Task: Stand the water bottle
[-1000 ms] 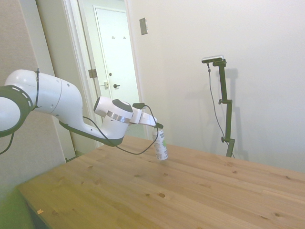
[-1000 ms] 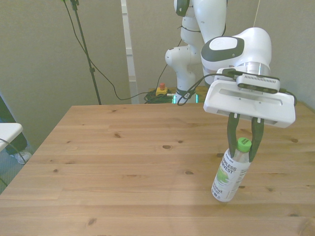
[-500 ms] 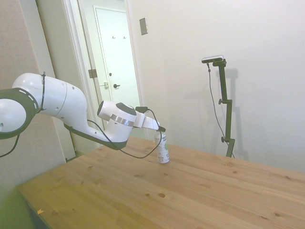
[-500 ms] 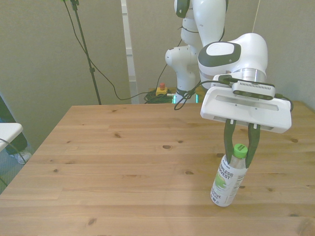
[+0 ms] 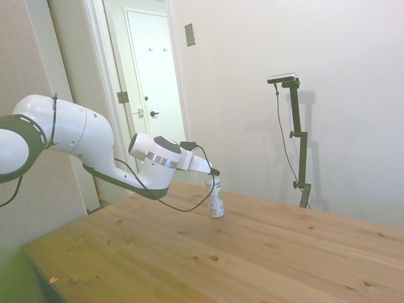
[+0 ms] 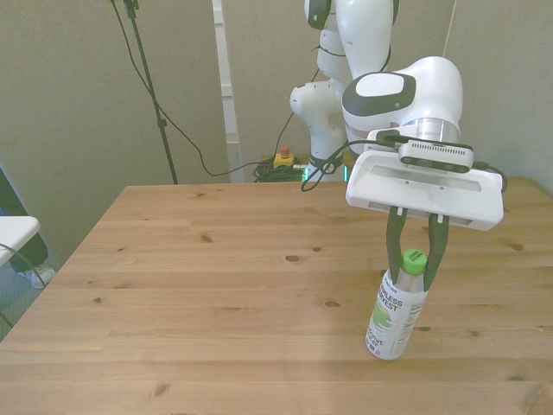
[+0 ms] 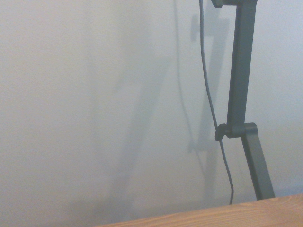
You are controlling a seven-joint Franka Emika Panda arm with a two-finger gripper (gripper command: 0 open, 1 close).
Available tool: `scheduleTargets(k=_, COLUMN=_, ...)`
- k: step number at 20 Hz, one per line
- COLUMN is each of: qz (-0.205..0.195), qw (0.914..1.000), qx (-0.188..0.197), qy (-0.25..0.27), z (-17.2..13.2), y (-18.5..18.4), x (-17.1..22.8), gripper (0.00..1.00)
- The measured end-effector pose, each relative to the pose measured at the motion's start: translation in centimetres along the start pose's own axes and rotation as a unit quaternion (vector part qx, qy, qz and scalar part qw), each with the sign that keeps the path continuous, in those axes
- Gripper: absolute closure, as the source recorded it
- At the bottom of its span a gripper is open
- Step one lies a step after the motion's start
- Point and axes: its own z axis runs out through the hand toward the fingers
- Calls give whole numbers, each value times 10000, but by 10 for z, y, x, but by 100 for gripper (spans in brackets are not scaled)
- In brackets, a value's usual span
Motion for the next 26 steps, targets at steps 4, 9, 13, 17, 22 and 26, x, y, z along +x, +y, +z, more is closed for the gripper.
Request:
scheduleTargets(k=4, qz=-6, qw=10000, qx=-3, qy=-10, z=-1, y=0, x=-1, gripper=0)
scheduleTargets(k=9, qz=-7, qw=10000, qx=-28, qy=-24, z=-1, y=3, x=-2, gripper=0)
scheduleTargets(k=13, qz=21, qw=10000, qx=7, qy=-9, z=-6, y=1, x=2, gripper=0)
scheduleTargets(k=17, qz=73, qw=9999, qx=78, qy=25, z=-16, y=-4, x=10, gripper=0)
scheduleTargets(k=22, qz=93, qw=9998, qx=175, qy=-22, z=-39, y=-11, x=14, gripper=0)
scheduleTargets(k=26, qz=-25, qw=9996, qx=-7, qy=-284, z=-64, y=-11, x=13, gripper=0)
